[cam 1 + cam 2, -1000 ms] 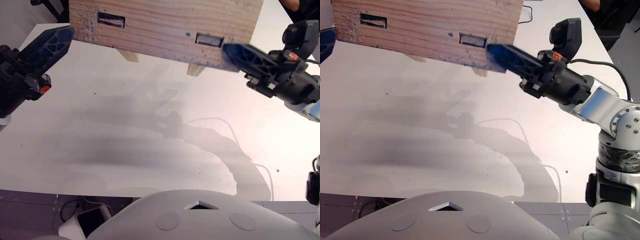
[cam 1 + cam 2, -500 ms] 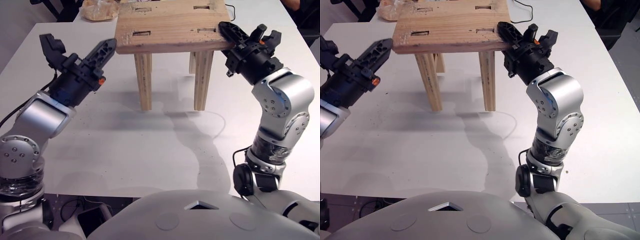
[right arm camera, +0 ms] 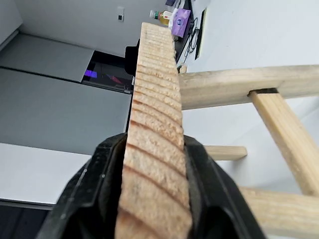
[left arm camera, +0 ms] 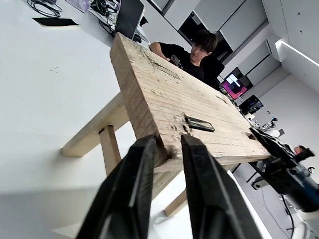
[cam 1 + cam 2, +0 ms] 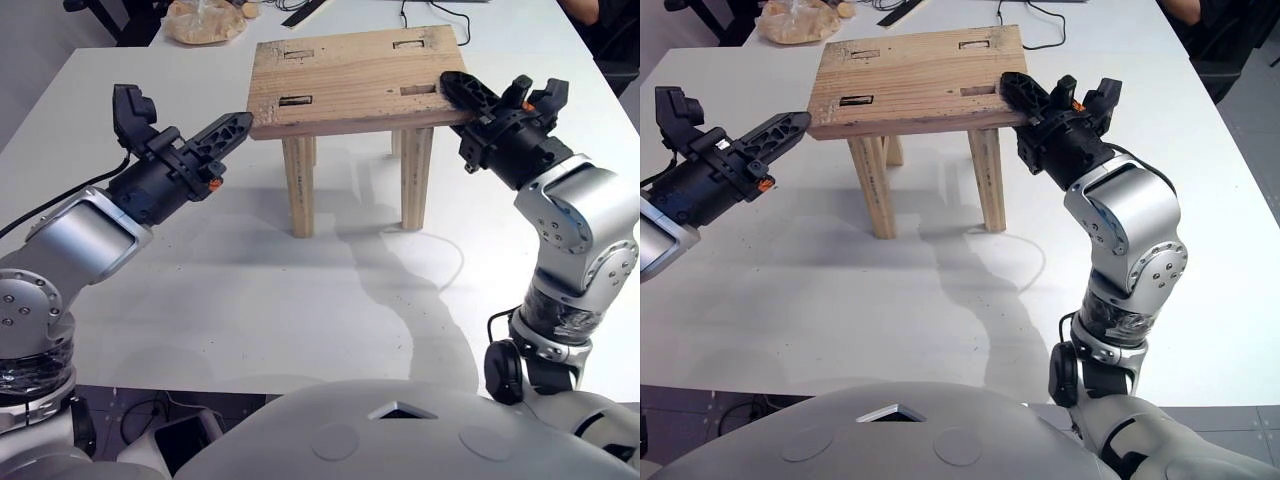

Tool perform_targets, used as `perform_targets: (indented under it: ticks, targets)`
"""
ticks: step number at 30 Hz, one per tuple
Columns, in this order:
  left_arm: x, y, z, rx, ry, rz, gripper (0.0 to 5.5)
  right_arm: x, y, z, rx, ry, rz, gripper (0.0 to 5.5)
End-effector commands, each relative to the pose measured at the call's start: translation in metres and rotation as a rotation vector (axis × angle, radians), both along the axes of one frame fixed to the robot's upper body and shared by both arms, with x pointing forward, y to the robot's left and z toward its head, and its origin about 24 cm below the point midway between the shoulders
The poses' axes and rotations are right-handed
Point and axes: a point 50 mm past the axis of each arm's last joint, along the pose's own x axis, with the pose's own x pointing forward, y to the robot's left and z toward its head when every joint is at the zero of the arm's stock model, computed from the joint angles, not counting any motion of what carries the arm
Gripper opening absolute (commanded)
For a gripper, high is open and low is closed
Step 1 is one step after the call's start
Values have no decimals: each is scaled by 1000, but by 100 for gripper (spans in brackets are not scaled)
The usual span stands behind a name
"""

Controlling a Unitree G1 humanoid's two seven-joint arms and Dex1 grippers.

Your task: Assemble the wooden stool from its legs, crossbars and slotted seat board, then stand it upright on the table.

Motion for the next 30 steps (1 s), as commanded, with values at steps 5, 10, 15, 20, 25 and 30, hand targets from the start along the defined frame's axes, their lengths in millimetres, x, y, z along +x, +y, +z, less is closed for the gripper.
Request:
perform_targets:
  ticks: [5,10,15,20,25,30]
  targets:
    - [4,4,6,0,-9,-104,235,-3,11,-35,-280,145,148,292]
    - [6,18,29,-68,-147,-99,253,9,-6,-16,-147,62,54,309]
    - [3,36,33,-151,-203,-16,253,15,-12,0,-72,-23,35,309]
    - [9,61,19,9,-231,207,253,21,-34,12,-100,-95,-3,309]
    - [16,67,-33,512,-252,325,253,32,-65,-44,-675,-107,-150,309]
    - [26,52,-74,890,-338,345,253,25,-82,-108,-1054,-112,-189,309]
